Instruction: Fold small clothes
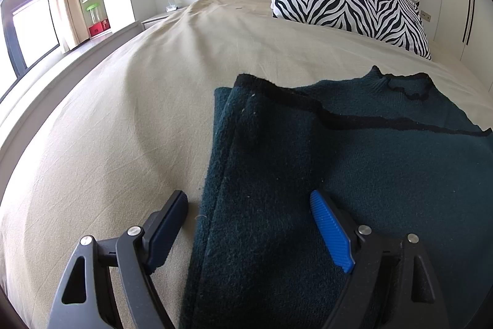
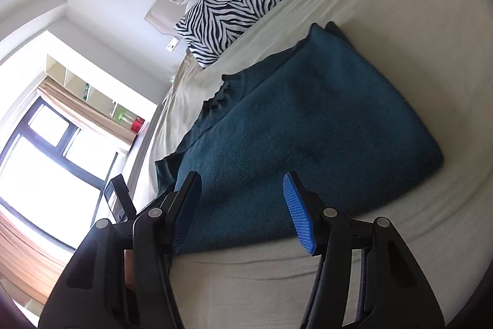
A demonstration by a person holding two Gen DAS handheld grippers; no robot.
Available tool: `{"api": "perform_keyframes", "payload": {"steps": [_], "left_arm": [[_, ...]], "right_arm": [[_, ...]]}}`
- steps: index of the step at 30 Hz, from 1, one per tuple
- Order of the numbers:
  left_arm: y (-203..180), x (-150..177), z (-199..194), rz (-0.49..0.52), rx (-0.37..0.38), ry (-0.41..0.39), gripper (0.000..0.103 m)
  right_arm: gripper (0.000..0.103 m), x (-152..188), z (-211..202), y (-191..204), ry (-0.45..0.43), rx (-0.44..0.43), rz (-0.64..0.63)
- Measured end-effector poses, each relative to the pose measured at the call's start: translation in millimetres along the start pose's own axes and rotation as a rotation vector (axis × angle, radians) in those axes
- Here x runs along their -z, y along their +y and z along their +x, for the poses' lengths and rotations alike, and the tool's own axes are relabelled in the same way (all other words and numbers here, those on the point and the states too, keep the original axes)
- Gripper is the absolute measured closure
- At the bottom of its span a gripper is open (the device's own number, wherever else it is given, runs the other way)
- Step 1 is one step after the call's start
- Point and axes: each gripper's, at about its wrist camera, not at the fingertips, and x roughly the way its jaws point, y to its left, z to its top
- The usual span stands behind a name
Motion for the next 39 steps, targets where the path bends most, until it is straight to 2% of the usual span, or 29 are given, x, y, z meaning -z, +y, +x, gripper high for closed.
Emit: {"api": "perform_keyframes", "payload": {"steps": [4, 6, 7, 8, 9, 10, 12, 15, 17, 18, 20, 23, 28, 33, 34, 36, 38, 39], "left_arm": [[0, 0, -1, 0.000, 0.000, 0.000, 0.018], [2, 0, -5, -0.013, 0.009, 0.003, 0.018], [4, -1, -9, -0.025, 0.012, 0.015, 0.019], [7, 0, -16, -0.046, 0.020, 0.036, 0.020], [9, 2, -27, -0.064, 0.031, 0.044, 0.026], [7, 6, -42, -0.068, 0.046, 0.043, 0.029], [-4, 16, -75, -0.042, 0.096, 0.016, 0.029], [-31, 30, -99, 0.044, 0.121, 0.013, 0.023], [-44, 39, -94, 0.078, 0.114, 0.041, 0.023], [-49, 45, -88, 0.096, 0.084, 0.064, 0.023], [-52, 53, -76, 0.111, 0.064, 0.101, 0.023], [-53, 61, -77, 0.136, 0.048, 0.078, 0.022], [-48, 62, -78, 0.138, 0.036, 0.058, 0.021], [-19, 64, -78, 0.070, 0.004, 0.054, 0.015], [-9, 64, -76, 0.038, 0.028, 0.060, 0.015], [13, 62, -74, -0.027, 0.006, 0.061, 0.014], [42, 62, -75, -0.122, 0.042, 0.060, 0.014], [56, 62, -75, -0.161, -0.003, 0.061, 0.015]], "right_arm": [[0.048, 2, 43, 35, 0.079, -0.063, -0.071], [0.048, 6, 71, 41, 0.160, -0.099, -0.074], [0.048, 9, 86, 39, 0.205, -0.095, -0.059], [0.049, 13, 100, 33, 0.241, -0.050, -0.031], [0.050, 17, 111, 28, 0.266, -0.016, -0.014], [0.050, 19, 111, 29, 0.246, -0.023, -0.029], [0.049, 22, 105, 35, 0.234, -0.034, -0.044], [0.049, 26, 96, 39, 0.221, -0.089, -0.023], [0.049, 28, 94, 42, 0.229, -0.097, -0.026], [0.049, 29, 95, 43, 0.239, -0.094, -0.026], [0.050, 28, 98, 35, 0.272, -0.064, -0.016], [0.050, 24, 91, 15, 0.261, -0.086, 0.039], [0.050, 9, 65, -11, 0.191, -0.068, 0.090], [0.052, 4, 46, -32, 0.161, -0.070, 0.103], [0.052, 5, 43, -35, 0.158, -0.076, 0.107], [0.052, 5, 40, -39, 0.151, -0.085, 0.111], [0.052, 5, 37, -41, 0.147, -0.085, 0.112], [0.052, 6, 38, -40, 0.148, -0.081, 0.110]]}}
